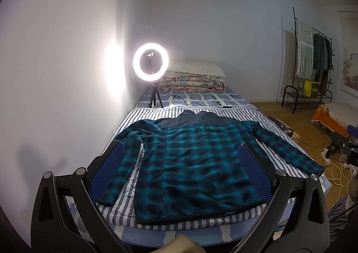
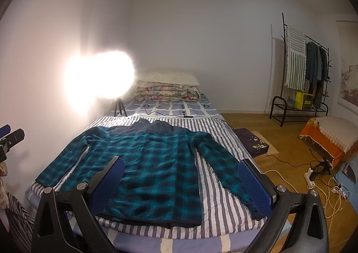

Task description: Fold large clothes

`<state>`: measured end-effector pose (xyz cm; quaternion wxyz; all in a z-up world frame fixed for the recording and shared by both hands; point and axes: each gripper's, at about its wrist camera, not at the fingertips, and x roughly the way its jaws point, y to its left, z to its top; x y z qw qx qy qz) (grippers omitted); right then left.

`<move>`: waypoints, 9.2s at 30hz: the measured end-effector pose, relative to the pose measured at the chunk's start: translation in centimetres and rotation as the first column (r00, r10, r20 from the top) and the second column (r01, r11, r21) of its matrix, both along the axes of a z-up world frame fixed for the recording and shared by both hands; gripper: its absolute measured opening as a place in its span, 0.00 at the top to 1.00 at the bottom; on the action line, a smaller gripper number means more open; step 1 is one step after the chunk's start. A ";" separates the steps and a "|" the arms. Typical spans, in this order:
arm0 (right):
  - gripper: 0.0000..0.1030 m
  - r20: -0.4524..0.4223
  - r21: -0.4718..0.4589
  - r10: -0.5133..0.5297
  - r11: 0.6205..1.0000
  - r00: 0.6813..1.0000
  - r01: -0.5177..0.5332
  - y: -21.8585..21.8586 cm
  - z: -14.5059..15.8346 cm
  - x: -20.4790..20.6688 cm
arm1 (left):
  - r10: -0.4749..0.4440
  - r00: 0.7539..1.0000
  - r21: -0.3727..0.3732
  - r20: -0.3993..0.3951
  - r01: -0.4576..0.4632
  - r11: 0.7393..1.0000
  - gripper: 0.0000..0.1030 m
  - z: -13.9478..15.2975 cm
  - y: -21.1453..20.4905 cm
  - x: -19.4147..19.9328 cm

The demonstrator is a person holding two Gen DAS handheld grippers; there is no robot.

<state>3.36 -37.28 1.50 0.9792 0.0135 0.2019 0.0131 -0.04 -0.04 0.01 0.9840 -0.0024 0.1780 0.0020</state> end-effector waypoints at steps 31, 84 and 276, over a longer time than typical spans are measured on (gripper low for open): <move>0.00 0.003 -0.009 -0.001 1.000 1.000 0.001 0.5 -0.2 0.2 | -0.001 1.000 -0.002 0.001 0.001 1.000 0.00 1.0 0.1 -0.1; 0.00 0.021 -0.034 0.140 0.990 0.990 -0.139 6.9 -1.6 8.6 | 0.150 0.988 0.044 -0.033 -0.149 0.988 0.00 -3.7 7.5 -0.3; 0.62 -0.522 0.718 0.822 0.568 0.229 -0.402 25.4 -25.5 26.1 | -0.150 0.749 -0.350 -0.645 -0.115 0.929 0.92 -22.4 18.3 18.7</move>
